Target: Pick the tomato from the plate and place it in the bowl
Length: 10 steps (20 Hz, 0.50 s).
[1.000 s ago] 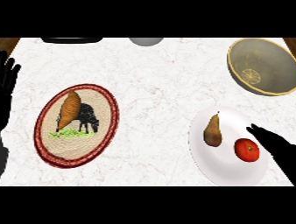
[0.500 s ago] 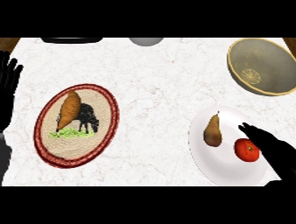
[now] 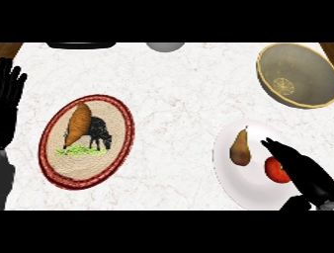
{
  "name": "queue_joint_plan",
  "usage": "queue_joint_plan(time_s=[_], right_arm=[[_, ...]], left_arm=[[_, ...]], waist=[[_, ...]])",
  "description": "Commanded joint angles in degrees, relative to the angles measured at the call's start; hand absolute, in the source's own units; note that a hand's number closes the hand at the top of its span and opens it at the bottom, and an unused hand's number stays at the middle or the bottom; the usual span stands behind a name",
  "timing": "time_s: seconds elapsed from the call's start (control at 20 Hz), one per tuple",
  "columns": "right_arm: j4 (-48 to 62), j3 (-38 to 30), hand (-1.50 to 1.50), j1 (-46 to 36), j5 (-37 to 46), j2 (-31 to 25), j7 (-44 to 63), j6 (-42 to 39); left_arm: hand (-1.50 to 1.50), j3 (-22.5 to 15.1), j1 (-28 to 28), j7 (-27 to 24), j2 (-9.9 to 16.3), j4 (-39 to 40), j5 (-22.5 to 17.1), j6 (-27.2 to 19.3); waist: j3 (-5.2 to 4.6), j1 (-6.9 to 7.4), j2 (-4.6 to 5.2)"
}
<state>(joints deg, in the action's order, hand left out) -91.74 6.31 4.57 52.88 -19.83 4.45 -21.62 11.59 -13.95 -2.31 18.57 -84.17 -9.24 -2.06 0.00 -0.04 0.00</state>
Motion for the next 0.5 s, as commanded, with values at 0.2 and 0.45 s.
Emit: queue_joint_plan(time_s=[0.2, 0.45], right_arm=[[7.4, -2.2, -1.50, -2.7, 2.4, 2.1, -0.9, 1.5], [9.9, -2.2, 1.50, -2.8, 3.9, 0.7, -8.0, 7.9]], left_arm=[[0.00, 1.1, -1.5, 0.2, -0.6, 0.7, 0.6, 1.2], [0.00, 4.3, -2.6, 1.2, 2.7, 2.4, -1.3, 3.5]], waist=[[0.00, -0.07, 0.00], [0.00, -0.11, 0.03]])
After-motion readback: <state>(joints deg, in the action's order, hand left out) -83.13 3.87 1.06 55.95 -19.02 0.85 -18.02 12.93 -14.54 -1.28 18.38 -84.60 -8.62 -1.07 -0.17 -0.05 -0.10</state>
